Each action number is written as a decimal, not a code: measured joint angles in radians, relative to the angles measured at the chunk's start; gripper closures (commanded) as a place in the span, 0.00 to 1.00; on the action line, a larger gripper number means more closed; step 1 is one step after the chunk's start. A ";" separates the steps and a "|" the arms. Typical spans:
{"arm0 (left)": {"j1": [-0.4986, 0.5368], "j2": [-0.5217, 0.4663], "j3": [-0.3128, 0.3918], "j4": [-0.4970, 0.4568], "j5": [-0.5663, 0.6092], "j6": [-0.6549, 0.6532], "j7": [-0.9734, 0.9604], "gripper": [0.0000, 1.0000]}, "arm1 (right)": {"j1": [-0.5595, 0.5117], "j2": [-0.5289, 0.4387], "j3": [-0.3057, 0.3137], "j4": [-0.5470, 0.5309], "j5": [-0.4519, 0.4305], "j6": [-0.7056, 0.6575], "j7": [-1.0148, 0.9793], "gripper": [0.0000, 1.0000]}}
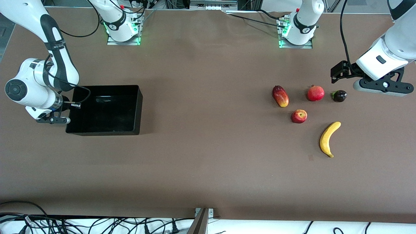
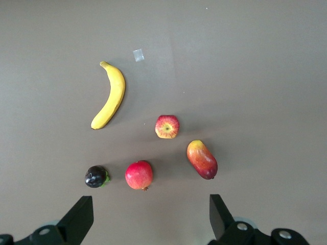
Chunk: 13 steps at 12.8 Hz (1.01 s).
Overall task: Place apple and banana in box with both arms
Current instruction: 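Grasp the black box wall with the right gripper, then slide the black box toward the fruits with the right gripper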
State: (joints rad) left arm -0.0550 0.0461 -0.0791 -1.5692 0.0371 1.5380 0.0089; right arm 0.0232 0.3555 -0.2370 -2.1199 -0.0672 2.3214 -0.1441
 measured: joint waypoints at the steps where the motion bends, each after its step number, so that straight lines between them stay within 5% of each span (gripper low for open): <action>1: 0.000 0.000 0.000 0.000 0.000 0.000 0.000 0.00 | 0.000 0.000 0.000 0.000 0.001 0.000 0.000 1.00; 10: 0.000 0.000 0.000 0.000 0.000 0.000 0.000 0.00 | 0.000 -0.003 0.001 0.000 0.001 -0.003 0.000 1.00; 13: 0.000 0.000 0.000 0.000 0.000 0.000 0.000 0.00 | -0.001 -0.034 0.028 0.043 0.027 -0.107 0.000 1.00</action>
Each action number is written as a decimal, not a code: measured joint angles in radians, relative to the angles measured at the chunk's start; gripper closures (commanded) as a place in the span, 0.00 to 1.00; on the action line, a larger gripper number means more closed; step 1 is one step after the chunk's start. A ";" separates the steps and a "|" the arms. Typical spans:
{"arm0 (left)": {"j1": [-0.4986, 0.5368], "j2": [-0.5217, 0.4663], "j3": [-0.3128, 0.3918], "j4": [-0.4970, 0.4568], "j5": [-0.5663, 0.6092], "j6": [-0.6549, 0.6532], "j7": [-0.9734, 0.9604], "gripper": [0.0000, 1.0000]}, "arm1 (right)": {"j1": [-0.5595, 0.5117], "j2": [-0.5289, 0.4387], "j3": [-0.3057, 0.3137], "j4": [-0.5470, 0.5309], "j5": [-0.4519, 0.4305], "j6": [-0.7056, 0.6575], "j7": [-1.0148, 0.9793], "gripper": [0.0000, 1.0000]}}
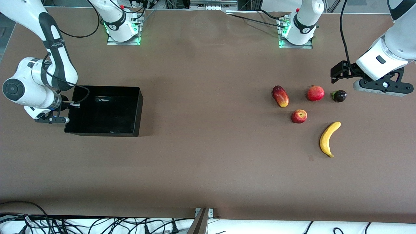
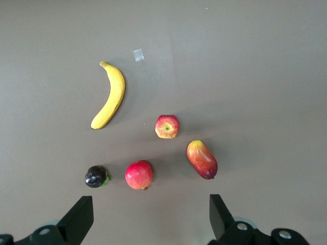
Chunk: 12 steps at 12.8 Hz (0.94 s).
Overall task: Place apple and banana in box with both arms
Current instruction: 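Slide the black box toward the fruits with the right gripper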
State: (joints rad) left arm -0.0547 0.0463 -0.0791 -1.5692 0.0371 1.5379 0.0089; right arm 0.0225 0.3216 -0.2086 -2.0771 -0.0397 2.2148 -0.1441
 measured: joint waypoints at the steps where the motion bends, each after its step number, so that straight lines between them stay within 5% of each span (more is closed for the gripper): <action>1: 0.000 0.000 0.000 0.000 0.000 0.000 0.000 0.00 | 0.001 -0.015 0.023 0.041 0.020 -0.076 0.001 1.00; 4: 0.000 0.000 0.000 0.000 0.000 0.000 0.000 0.00 | 0.003 -0.040 0.089 0.171 0.079 -0.238 0.005 1.00; 8: 0.001 0.000 0.000 0.000 0.000 0.000 0.000 0.00 | 0.009 -0.040 0.215 0.240 0.133 -0.257 0.150 1.00; 12: 0.001 0.001 0.001 0.000 0.000 0.000 0.000 0.00 | 0.171 0.001 0.315 0.297 0.197 -0.254 0.455 1.00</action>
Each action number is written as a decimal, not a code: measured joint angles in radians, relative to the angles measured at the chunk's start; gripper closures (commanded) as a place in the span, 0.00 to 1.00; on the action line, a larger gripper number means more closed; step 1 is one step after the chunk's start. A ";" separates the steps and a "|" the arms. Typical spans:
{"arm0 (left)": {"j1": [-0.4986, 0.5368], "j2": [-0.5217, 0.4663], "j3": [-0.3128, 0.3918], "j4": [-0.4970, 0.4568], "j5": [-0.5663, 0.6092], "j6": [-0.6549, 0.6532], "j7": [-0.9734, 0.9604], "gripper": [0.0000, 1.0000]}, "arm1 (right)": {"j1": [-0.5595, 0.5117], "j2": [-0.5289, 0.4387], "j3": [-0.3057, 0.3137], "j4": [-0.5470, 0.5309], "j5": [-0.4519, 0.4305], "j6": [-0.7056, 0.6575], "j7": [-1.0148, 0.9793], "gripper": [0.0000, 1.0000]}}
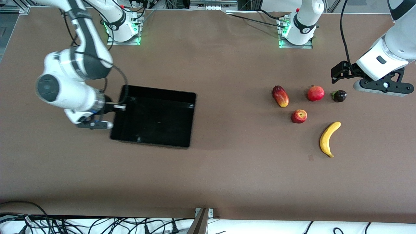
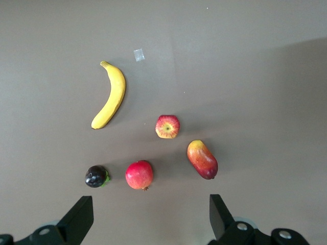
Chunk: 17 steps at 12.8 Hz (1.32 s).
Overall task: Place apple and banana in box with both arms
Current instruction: 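Slide the black box toward the fruits with the right gripper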
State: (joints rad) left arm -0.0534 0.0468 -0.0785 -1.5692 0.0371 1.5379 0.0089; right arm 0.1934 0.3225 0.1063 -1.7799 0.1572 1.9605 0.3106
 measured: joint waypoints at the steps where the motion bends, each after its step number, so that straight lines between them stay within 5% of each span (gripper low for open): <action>1: 0.000 0.000 0.000 0.000 0.000 0.000 0.000 0.00 | 0.054 0.026 0.002 0.024 0.033 0.003 0.039 1.00; 10: 0.001 0.001 0.000 0.000 0.000 -0.001 0.000 0.00 | 0.405 0.406 0.004 0.334 0.083 0.233 0.289 1.00; 15: 0.001 0.001 0.001 0.001 0.000 -0.002 0.000 0.00 | 0.457 0.487 0.002 0.377 0.088 0.311 0.303 1.00; 16: 0.001 0.001 0.001 0.001 0.000 -0.002 0.000 0.00 | 0.457 0.487 0.002 0.377 0.088 0.311 0.303 0.95; 17: 0.001 0.001 0.001 0.000 0.000 -0.002 0.000 0.00 | 0.457 0.487 0.002 0.377 0.088 0.312 0.303 0.60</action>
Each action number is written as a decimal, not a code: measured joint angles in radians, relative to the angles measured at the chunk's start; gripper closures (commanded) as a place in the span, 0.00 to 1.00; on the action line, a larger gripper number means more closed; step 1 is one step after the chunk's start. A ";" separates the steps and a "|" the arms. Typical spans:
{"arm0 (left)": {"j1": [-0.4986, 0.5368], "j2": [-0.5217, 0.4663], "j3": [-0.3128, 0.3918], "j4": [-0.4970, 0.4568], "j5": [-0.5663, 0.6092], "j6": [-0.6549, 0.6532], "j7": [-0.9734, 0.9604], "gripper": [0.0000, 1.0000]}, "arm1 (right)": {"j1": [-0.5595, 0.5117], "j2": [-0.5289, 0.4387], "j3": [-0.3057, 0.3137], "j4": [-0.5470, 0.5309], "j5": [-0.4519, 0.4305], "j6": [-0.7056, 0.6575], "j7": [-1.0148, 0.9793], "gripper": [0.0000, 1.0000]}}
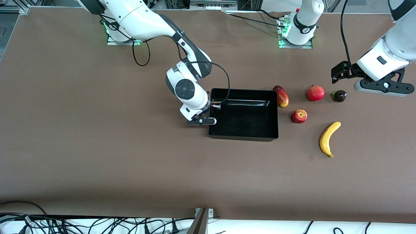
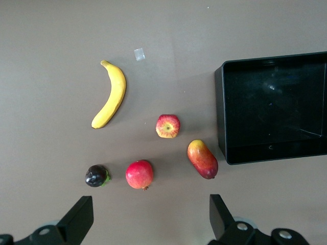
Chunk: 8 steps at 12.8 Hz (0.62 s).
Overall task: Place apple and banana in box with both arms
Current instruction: 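Slide the black box toward the fruits with the right gripper, then release the box and retract the right gripper while the left gripper reaches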
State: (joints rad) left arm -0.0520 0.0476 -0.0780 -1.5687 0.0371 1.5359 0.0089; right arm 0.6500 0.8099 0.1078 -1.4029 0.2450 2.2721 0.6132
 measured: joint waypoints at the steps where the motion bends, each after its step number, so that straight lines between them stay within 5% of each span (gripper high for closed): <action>1: 0.000 0.000 0.000 0.000 0.000 0.000 0.000 0.00 | 0.000 0.000 0.000 0.000 0.000 0.000 0.000 0.54; 2: 0.000 0.000 0.000 0.000 0.000 0.000 0.000 0.00 | 0.000 0.003 -0.001 0.000 0.000 0.009 0.000 0.07; 3: 0.000 0.000 0.000 0.000 0.000 0.000 0.000 0.00 | 0.000 0.010 -0.004 0.000 0.000 0.019 -0.001 0.00; 8: 0.000 0.000 0.000 0.000 0.000 -0.002 0.000 0.00 | -0.003 -0.026 -0.025 0.043 0.000 -0.024 -0.003 0.00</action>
State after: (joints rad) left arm -0.0516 0.0477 -0.0778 -1.5687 0.0371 1.5343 0.0089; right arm 0.6470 0.7842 0.0829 -1.3598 0.2446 2.2476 0.6106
